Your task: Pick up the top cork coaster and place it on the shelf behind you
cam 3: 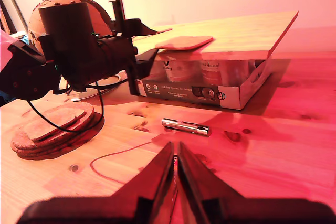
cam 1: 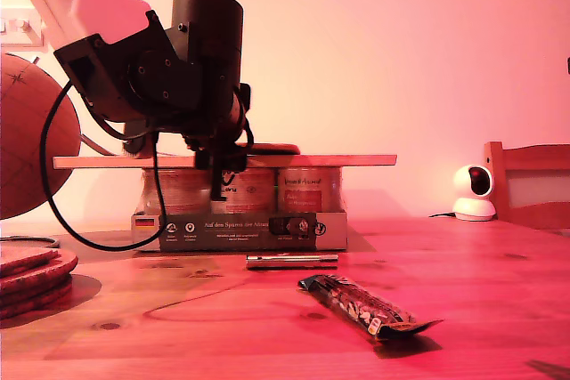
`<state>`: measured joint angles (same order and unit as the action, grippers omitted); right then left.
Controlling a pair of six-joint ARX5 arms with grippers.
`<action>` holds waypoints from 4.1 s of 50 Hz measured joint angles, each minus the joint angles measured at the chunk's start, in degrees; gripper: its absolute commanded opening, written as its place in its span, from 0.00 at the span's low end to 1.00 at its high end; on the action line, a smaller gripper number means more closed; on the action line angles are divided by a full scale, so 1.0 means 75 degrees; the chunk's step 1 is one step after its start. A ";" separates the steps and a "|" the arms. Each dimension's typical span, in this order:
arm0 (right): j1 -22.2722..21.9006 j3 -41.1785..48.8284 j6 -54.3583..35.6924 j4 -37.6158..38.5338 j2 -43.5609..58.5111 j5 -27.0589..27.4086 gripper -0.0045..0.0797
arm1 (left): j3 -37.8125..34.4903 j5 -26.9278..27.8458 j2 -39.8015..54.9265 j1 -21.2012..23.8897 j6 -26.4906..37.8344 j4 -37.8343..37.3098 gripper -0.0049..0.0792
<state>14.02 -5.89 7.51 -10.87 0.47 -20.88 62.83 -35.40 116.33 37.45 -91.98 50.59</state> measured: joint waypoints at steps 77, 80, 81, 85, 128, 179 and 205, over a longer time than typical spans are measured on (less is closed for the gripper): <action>0.0000 -0.0003 0.0000 0.0023 0.0000 0.0029 0.04 | 0.0152 0.1341 -0.2964 -0.0446 0.4896 -0.4911 0.40; 0.0000 0.0000 0.0000 0.0023 0.0000 0.0029 0.04 | 0.0152 0.1428 -0.3197 -0.0449 0.5249 -0.5094 0.38; 0.0000 0.0000 0.0000 0.0026 0.0000 0.0029 0.04 | 0.0152 0.1463 -0.3279 -0.0449 0.6318 -0.5149 0.38; 0.0000 -0.0003 0.0000 0.0023 0.0000 0.0029 0.04 | 0.0152 0.1512 -0.3716 -0.0446 0.7461 -0.5441 0.35; 0.0000 -0.0003 0.0000 0.0361 0.0000 -0.0003 0.04 | 0.0152 0.3783 -0.7201 -0.1134 1.2464 -0.9722 0.03; 0.0000 -0.0003 -0.0009 0.0472 0.0000 0.1638 0.04 | -0.4366 0.5062 -1.0856 -0.3515 1.1730 -0.7370 0.03; 0.0000 -0.0003 -0.0009 -0.0466 0.0000 0.1638 0.04 | -0.6175 0.4916 -1.3522 -0.3512 1.1371 -0.7592 0.03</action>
<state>14.02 -5.91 7.44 -14.37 0.47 -8.60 16.51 1.48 14.92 11.11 -6.70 -6.35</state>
